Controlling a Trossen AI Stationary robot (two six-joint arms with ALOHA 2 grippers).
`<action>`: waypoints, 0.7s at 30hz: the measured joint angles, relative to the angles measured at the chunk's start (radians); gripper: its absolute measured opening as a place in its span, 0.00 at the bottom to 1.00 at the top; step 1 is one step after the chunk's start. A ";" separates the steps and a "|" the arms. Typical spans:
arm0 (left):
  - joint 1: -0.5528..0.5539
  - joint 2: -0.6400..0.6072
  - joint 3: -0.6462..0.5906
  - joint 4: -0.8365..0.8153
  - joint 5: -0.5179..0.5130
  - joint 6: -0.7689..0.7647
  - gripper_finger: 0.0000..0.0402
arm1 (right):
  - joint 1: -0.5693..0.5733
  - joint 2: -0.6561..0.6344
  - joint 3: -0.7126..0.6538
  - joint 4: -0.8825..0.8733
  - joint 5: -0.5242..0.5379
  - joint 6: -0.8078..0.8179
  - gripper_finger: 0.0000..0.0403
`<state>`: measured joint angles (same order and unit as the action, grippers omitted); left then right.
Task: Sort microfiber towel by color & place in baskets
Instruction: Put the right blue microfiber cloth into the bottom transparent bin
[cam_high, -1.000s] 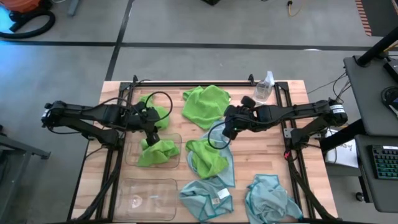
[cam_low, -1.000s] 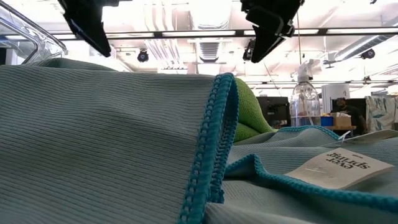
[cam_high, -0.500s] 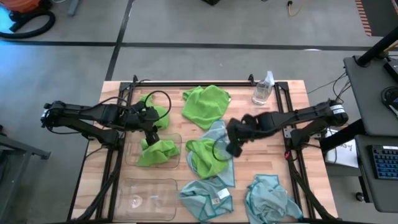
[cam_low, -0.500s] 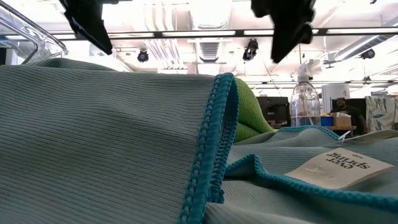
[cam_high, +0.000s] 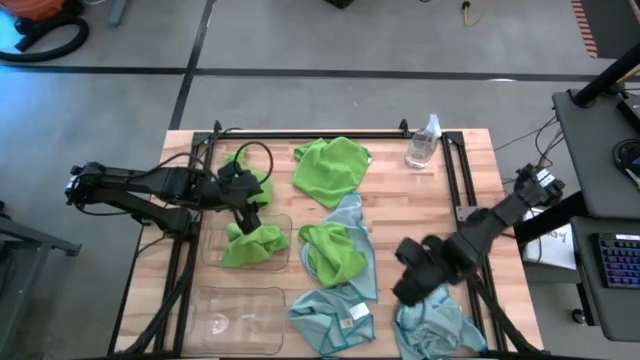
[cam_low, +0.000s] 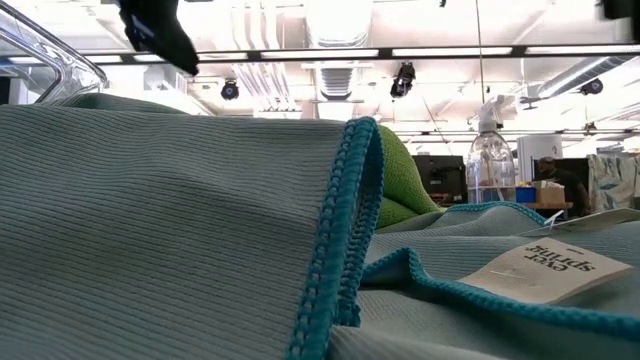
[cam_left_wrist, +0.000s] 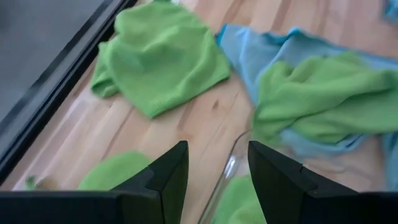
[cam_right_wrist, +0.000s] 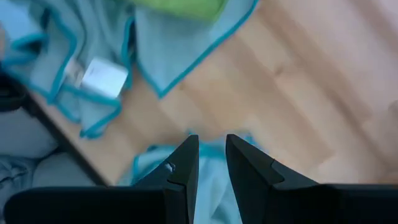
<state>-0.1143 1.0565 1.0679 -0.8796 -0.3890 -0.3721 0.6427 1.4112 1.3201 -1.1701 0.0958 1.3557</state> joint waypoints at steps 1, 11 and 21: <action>-0.001 0.000 0.000 0.020 0.013 0.005 0.38 | 0.028 0.003 0.000 0.000 0.001 0.035 0.19; -0.022 0.001 0.000 0.138 0.077 0.020 0.38 | 0.233 0.144 0.000 0.001 -0.030 0.305 0.21; -0.037 0.001 0.000 0.138 0.086 0.023 0.38 | 0.241 0.236 0.001 0.008 -0.209 0.308 0.35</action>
<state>-0.1509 1.0570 1.0679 -0.7418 -0.3027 -0.3494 0.8837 1.6472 1.3211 -1.1622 -0.1129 1.6632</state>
